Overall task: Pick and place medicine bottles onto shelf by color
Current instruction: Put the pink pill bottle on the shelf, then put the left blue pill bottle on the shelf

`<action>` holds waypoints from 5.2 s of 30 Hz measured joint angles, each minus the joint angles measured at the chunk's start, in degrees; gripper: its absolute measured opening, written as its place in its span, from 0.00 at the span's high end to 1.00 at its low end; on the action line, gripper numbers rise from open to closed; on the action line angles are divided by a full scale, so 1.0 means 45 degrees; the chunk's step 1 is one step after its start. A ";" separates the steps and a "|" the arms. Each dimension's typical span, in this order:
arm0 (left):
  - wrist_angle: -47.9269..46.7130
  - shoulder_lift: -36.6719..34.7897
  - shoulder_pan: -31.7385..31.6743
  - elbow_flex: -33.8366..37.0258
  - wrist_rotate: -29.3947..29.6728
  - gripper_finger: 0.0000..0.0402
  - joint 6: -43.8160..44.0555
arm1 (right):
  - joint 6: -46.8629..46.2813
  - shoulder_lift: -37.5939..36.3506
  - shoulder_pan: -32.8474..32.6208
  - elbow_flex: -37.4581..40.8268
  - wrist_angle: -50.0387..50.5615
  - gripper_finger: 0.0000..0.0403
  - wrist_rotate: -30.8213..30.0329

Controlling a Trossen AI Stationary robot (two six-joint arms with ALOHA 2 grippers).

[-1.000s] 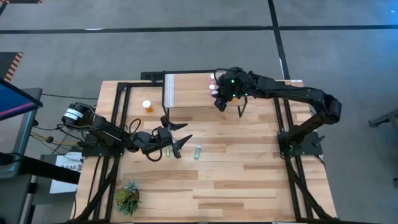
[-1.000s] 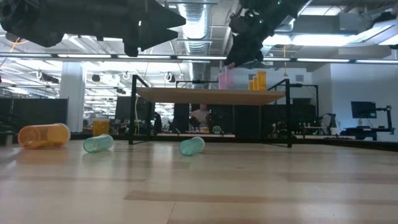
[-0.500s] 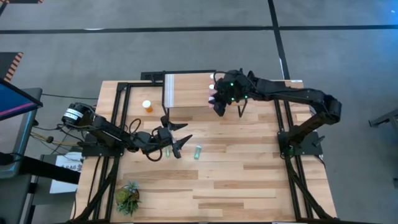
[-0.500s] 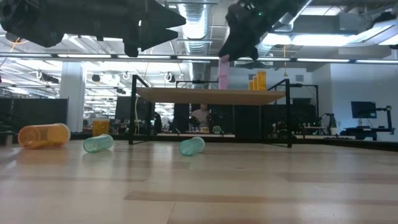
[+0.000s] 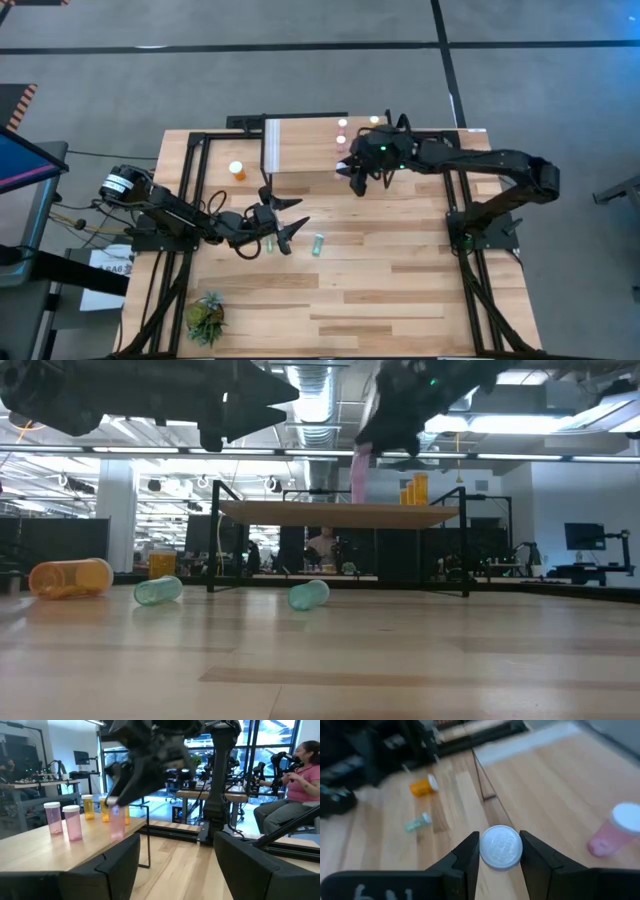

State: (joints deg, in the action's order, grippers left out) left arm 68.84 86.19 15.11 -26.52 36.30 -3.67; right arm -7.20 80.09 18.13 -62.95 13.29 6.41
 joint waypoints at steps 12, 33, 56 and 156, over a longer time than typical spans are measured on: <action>0.0014 0.0005 0.0000 0.0000 0.0006 0.39 0.0159 | -0.0743 -0.2500 -0.0102 0.2539 -0.1809 0.66 -0.0015; -0.0219 0.0005 -0.0083 0.0000 0.0035 0.39 0.0167 | 0.0075 0.1103 0.1098 -0.0566 0.0236 0.63 -0.0114; -0.0209 0.0005 -0.0083 0.0000 0.0018 0.39 0.0300 | 0.0699 0.1604 0.1093 -0.1557 0.1707 0.61 -0.1426; -2.1762 -0.1655 0.4677 -0.4946 -0.0061 0.39 1.0742 | -0.0955 -0.3787 -1.0078 0.7249 -0.8022 0.37 -0.7104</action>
State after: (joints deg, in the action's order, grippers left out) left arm -29.09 78.75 36.16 -48.78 36.03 44.67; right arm -11.50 63.05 -27.22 -30.33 -22.81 -25.56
